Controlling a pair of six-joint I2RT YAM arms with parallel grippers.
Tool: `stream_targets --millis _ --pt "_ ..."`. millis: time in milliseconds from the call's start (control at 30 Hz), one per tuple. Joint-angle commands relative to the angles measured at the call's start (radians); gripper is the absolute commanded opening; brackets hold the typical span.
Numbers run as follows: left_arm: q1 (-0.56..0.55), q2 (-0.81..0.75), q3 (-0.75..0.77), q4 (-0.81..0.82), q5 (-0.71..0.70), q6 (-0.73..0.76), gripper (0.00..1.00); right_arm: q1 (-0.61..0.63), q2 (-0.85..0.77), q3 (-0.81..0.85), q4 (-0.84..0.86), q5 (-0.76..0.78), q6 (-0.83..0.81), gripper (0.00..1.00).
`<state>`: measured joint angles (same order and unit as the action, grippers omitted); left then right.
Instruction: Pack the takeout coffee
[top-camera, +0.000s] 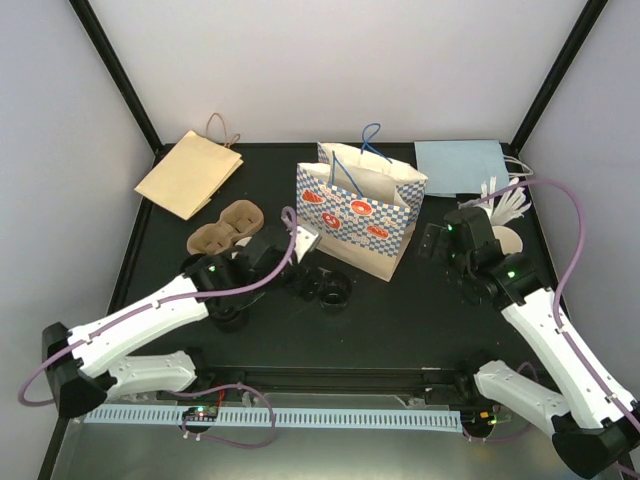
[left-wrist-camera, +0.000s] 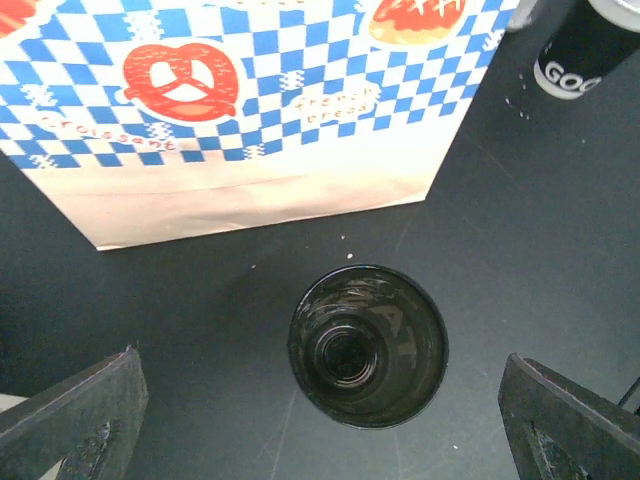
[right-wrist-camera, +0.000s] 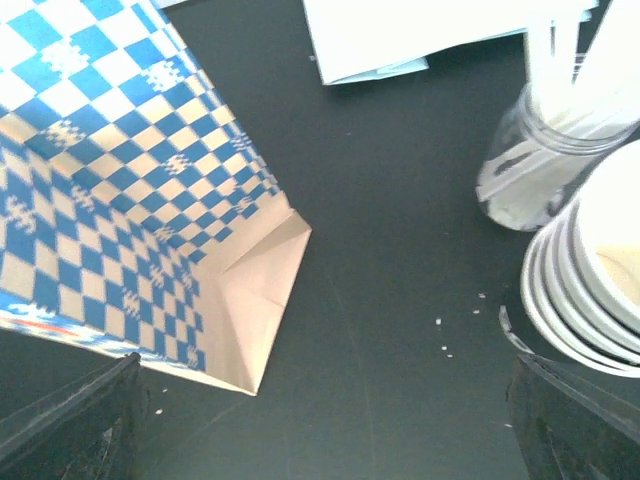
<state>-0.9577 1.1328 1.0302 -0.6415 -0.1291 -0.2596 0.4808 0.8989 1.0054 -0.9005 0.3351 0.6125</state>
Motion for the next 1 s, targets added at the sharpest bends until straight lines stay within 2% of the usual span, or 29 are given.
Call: stream_targets --millis 0,67,167,333,467,700,867,967 --pt "0.050 -0.102 -0.079 0.149 0.068 -0.042 0.99 -0.005 0.044 0.077 -0.113 0.123 0.051 1.00" --pt "0.059 -0.135 -0.105 0.175 0.046 -0.047 0.99 -0.006 0.080 0.122 -0.175 0.162 0.107 1.00" --pt "0.077 -0.165 -0.137 0.200 0.041 -0.048 0.99 -0.006 0.117 0.169 -0.218 0.160 0.109 1.00" --pt "0.101 -0.169 -0.148 0.186 0.032 -0.037 0.99 -0.007 0.094 0.132 -0.138 0.138 0.037 1.00" --pt "0.122 -0.184 -0.167 0.190 0.049 -0.004 0.99 -0.013 0.031 0.089 -0.078 0.194 0.000 1.00" --pt "0.124 -0.217 -0.226 0.253 0.073 0.021 0.99 -0.036 0.118 0.194 -0.194 0.177 -0.002 1.00" --pt "0.125 -0.238 -0.251 0.288 0.099 -0.005 0.99 -0.095 0.145 0.210 -0.193 0.171 -0.016 1.00" --pt "0.125 -0.250 -0.275 0.325 0.135 -0.024 0.99 -0.175 0.166 0.233 -0.171 0.103 -0.057 1.00"
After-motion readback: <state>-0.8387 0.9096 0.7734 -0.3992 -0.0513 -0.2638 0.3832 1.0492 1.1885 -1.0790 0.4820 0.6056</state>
